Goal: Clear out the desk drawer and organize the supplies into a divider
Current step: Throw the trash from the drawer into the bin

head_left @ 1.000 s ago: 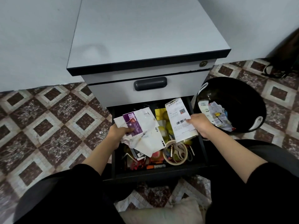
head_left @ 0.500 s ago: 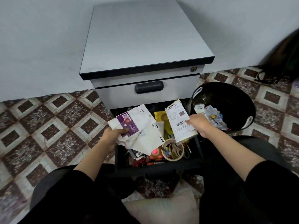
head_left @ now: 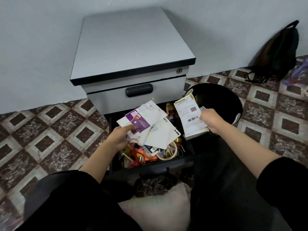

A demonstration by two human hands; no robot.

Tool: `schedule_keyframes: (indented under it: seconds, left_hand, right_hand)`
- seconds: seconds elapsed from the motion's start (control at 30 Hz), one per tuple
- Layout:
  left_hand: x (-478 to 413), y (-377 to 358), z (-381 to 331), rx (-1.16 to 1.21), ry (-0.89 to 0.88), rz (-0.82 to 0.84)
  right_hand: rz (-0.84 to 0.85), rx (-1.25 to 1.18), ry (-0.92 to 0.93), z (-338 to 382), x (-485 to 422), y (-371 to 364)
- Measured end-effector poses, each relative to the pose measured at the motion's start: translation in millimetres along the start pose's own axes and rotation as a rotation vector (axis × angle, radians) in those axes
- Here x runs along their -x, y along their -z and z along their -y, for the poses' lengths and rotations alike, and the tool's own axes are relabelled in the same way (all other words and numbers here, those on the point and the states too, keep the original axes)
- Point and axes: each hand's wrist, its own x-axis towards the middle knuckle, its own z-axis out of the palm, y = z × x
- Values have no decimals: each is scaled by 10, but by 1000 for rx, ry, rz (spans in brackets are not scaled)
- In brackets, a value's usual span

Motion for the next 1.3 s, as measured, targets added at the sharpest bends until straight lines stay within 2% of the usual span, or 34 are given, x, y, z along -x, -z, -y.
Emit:
schedule_keyframes:
  seconds: [0.2, 0.53, 0.83, 0.97, 1.17, 1.3]
  left_hand:
    - [62, -597, 29, -91, 28, 129]
    - [-149, -1742, 123, -36, 94, 131]
    - [-862, -2462, 94, -187, 78, 197]
    - [-1095, -2702, 98, -174, 56, 213]
    - [-1271, -2882, 85, -185, 141, 267]
    - [-1344, -2680, 224, -464, 278, 277]
  right_hand:
    - [-143, -61, 6, 86, 132, 615]
    - [-328, -136, -46, -102, -51, 1516]
    - [-377, -205, -101, -297, -387, 1814]
    - [-389, -241, -106, -386, -503, 1810]
    - [-326, -229, -116, -425, -723, 1816]
    - [-297, -200, -132, -448, -765, 1750]
